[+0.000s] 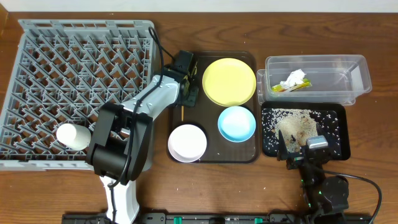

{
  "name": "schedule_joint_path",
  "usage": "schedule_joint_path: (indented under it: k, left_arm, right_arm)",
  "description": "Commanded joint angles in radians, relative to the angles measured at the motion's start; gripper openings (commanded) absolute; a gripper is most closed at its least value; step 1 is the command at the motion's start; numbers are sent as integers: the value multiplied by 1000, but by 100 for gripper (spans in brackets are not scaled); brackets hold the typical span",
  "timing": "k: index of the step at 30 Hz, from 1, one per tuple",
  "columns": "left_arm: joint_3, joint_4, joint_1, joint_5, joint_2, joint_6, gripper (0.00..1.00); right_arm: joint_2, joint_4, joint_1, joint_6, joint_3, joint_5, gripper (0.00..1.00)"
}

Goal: Sort waste into correct bins and load items into the dishwasher

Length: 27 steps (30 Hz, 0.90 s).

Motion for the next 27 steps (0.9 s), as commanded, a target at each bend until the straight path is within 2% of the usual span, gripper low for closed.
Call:
schedule_joint_path:
  k: [1, 6, 9, 15, 20, 23, 27]
  left_arm:
    - [-6, -8, 3, 32, 13, -38, 23]
    - [-8, -13, 2, 53, 13, -64, 22]
    - [-10, -16, 2, 53, 13, -71, 8]
    - [19, -80, 4, 54, -16, -70, 8]
    - [88, -173, 5, 52, -140, -46, 7]
    - [93, -225, 5, -57, -269, -39, 8]
    - [91, -305, 10, -241, -360, -11, 8]
  right_arm:
    - [-6, 0, -10, 12, -5, -3, 99]
    - [-6, 0, -10, 12, -5, -3, 99]
    - [-6, 0, -10, 12, -5, -3, 99]
    - [-6, 0, -10, 12, -5, -3, 99]
    - [-6, 0, -10, 12, -5, -3, 99]
    - [-6, 0, -10, 12, -5, -3, 99]
    - [-6, 0, -10, 12, -5, -3, 99]
